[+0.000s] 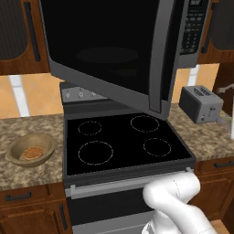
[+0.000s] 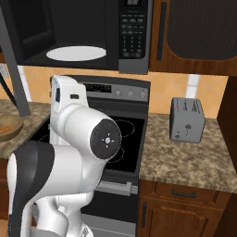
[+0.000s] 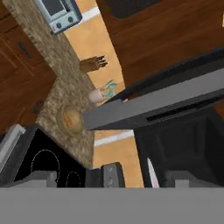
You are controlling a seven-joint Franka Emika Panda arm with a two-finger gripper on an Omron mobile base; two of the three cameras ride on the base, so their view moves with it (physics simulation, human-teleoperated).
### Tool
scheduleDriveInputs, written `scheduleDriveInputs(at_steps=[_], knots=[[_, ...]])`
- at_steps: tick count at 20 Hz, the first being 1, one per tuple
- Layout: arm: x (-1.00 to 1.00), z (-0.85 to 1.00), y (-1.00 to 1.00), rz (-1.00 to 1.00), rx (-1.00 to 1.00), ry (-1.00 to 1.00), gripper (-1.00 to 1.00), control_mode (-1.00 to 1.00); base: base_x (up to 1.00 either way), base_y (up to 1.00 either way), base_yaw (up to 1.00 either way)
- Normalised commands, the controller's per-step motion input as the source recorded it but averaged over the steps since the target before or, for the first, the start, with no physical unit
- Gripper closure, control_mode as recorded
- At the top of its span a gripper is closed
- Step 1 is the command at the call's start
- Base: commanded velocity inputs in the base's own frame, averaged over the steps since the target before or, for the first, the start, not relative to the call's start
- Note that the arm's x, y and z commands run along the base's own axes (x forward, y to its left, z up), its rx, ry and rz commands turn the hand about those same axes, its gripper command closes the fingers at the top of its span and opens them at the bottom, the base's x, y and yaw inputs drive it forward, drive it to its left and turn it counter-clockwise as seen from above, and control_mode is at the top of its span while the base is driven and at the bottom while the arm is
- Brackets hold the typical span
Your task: Open the microwave, place the bowl with waffle inside the microwave, then close the microwave door and turn it on.
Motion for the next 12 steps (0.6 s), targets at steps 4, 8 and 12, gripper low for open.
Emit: scheduleDriveInputs(at_steps=[4, 8, 12], knots=[[0.5, -0.13, 0.22, 0.34, 0.03, -0.41, -1.0, -1.0, 0.0, 0.0, 0.0], [0.32, 0.05, 0.41, 0.25, -0.01, -0.21, -1.0, -1.0, 0.0, 0.0, 0.0], [0.15, 0.15, 0.59, 0.17, -0.16, -0.03, -1.0, -1.0, 0.0, 0.0, 0.0]])
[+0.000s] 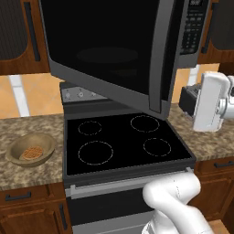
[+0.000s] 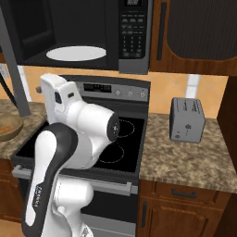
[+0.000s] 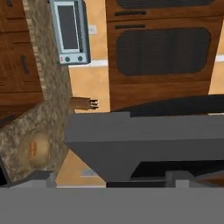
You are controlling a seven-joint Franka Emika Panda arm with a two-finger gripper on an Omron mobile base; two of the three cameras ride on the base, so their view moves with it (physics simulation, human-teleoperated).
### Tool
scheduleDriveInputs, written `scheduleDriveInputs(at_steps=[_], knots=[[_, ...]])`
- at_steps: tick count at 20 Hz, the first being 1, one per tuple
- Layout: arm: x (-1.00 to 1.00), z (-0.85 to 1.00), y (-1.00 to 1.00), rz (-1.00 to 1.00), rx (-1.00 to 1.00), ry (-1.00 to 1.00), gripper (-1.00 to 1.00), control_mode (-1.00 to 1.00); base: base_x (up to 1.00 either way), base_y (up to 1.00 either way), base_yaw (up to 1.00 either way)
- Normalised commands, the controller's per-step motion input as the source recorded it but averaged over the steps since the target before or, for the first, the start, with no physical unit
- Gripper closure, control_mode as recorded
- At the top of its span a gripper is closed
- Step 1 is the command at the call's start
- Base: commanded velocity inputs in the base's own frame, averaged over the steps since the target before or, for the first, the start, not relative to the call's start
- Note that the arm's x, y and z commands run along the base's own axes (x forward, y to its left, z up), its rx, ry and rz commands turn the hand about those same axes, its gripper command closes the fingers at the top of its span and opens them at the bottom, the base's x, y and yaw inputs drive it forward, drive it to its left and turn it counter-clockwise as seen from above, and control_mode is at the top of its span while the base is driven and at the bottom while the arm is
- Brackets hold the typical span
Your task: Open the microwave, place the bowl with waffle inside the microwave, then close the microwave door and turn it on.
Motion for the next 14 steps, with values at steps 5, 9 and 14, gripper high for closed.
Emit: scheduleDriveInputs(at_steps=[5, 9, 14], knots=[[0.07, 0.12, 0.94, 0.12, -0.14, 0.0, -1.0, -1.0, 0.0, 0.0, 0.0], [0.07, 0.12, 0.88, 0.15, -0.07, 0.0, -1.0, -1.0, 0.0, 0.0, 0.0], [-0.22, 0.05, 1.0, 0.16, -0.15, -0.01, -1.0, -1.0, 0.0, 0.0, 0.0]])
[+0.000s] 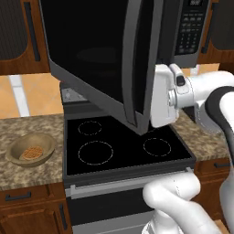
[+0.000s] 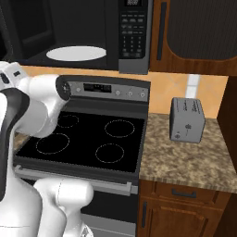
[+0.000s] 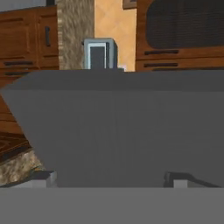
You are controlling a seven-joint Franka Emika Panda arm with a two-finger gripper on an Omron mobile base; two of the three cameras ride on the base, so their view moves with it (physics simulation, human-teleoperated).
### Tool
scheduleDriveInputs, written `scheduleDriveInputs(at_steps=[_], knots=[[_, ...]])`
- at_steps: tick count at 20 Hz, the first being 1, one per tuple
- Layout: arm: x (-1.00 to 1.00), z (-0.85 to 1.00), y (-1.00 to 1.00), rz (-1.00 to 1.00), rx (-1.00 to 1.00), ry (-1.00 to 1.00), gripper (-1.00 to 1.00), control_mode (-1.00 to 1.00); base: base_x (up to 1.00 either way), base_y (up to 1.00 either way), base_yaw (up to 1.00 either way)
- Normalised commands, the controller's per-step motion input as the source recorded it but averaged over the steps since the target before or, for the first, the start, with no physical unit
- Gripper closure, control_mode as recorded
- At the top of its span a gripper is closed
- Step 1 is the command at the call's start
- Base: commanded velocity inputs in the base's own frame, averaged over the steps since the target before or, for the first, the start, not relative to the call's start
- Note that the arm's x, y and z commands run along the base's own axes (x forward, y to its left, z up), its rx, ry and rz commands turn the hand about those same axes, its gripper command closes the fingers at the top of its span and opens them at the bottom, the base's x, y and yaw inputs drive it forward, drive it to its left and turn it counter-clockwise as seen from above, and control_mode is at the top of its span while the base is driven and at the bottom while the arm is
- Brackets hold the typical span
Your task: Open the microwave, place the bowl with waffle inside the microwave, then close the microwave door and turn it on.
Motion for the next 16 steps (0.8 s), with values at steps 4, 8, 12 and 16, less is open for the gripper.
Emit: scheduleDriveInputs(at_steps=[4, 8, 12, 16], knots=[[-0.29, 0.1, 1.0, 0.15, -0.12, 0.0, -1.0, -1.0, 0.0, 0.0, 0.0], [-0.13, 0.05, 0.88, 0.11, -0.07, 0.0, -1.0, -1.0, 0.0, 0.0, 0.0], [0.03, 0.07, -0.11, -0.01, 0.04, -0.01, -1.0, -1.0, 0.0, 0.0, 0.0], [0.29, 0.0, -0.97, -0.09, 0.12, 0.0, -1.0, -1.0, 0.0, 0.0, 0.0]])
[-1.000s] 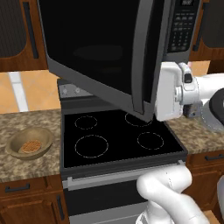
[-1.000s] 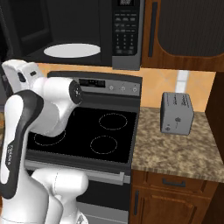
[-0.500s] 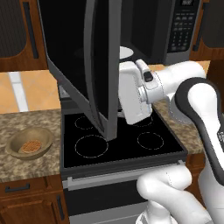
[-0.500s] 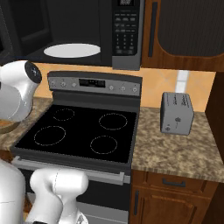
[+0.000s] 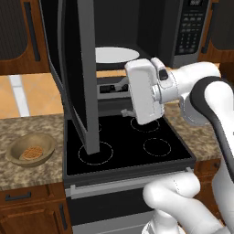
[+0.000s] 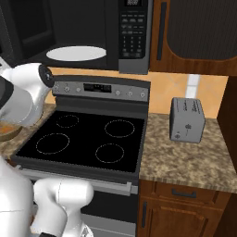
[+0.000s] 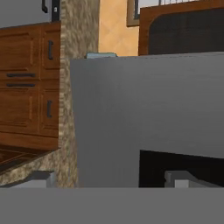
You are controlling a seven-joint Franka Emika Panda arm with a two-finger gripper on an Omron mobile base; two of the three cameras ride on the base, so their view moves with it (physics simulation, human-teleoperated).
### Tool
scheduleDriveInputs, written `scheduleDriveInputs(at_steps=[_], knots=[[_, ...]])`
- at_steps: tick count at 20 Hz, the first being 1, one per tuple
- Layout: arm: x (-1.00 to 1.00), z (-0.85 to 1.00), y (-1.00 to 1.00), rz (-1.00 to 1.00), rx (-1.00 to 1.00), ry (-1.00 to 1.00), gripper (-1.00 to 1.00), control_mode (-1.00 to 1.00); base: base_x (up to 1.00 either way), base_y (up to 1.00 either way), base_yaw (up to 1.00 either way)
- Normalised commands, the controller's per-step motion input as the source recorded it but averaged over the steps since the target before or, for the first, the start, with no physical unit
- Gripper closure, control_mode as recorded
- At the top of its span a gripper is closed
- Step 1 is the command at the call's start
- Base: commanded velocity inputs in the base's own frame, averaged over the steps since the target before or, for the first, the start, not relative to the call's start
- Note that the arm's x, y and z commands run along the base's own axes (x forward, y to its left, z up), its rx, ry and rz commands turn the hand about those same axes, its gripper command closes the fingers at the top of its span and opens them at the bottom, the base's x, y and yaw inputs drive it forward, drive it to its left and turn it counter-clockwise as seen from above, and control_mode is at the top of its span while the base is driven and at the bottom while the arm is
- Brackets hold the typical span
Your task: Open the microwave, place the bowl with waffle inside the microwave, then close the microwave door and turn it on.
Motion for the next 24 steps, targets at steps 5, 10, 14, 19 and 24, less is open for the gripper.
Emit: scheduleDriveInputs(at_steps=[5, 10, 14, 19, 24], knots=[[0.18, -0.08, -0.73, -0.07, 0.0, 0.0, -1.0, -1.0, 0.0, 0.0, 0.0], [0.29, -0.36, -0.16, -0.01, -0.11, 0.02, -1.0, -1.0, 0.0, 0.0, 0.0], [0.44, -0.46, 0.0, 0.0, -0.09, 0.03, -1.0, -1.0, 0.0, 0.0, 0.0], [0.46, -0.52, 0.12, 0.03, -0.03, 0.0, -1.0, -1.0, 0.0, 0.0, 0.0], [0.63, -0.49, 0.61, 0.15, -0.17, 0.05, -1.0, -1.0, 0.0, 0.0, 0.0]])
